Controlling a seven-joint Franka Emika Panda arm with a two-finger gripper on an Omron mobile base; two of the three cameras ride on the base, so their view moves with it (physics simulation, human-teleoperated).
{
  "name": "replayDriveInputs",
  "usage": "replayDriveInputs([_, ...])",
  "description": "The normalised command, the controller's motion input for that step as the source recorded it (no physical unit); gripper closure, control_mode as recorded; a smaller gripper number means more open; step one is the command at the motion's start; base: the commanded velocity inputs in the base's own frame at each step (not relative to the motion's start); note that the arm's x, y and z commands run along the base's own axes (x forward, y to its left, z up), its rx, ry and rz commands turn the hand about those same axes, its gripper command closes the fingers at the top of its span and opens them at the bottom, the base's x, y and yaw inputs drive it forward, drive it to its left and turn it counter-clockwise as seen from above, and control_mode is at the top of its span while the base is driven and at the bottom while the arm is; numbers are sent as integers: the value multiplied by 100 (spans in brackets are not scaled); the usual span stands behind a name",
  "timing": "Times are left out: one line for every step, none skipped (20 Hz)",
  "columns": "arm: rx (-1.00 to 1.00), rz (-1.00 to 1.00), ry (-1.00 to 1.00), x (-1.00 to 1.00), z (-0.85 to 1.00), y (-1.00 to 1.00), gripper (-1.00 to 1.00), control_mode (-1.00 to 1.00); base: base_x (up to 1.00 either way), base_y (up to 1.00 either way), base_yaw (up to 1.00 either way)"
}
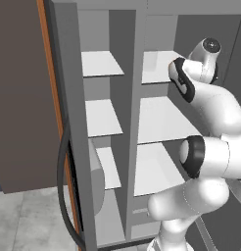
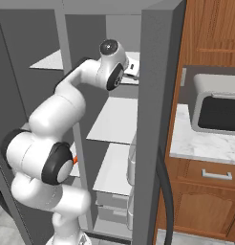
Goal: There's a chicken drumstick in the fridge that needs to be moved to the freezer for freezing. Pick up the chicken drumstick from the fridge, place it on any shelf in the freezer, and close the fridge and freezer doors when done.
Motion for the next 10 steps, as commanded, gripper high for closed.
replayDriveInputs([0, 0, 0, 35, -13, -1, -100, -100, 0, 0, 0])
replayDriveInputs([0, 1, 0, 36, -17, 0, -100, -100, 0, 0, 0])
replayDriveInputs([0, 1, 0, 36, -19, 0, -100, -100, 0, 0, 0])
replayDriveInputs([0, 0, 0, 32, -19, -1, -100, -100, 0, 0, 0])
replayDriveInputs([0, 0, 0, 32, -19, -1, -100, -100, 0, 0, 0])
replayDriveInputs([0, 0, 0, 28, -21, 0, -100, -100, 0, 0, 0])
replayDriveInputs([0, 0, 0, 30, -17, -1, -100, -100, 0, 0, 0])
replayDriveInputs([0, 1, 0, 30, -15, -5, -100, -100, 0, 0, 0])
replayDriveInputs([0, 1, 0, 30, -11, -10, -100, -100, 0, 0, 0])
replayDriveInputs([0, 1, 0, 26, -11, -14, -100, -100, 0, 0, 0])
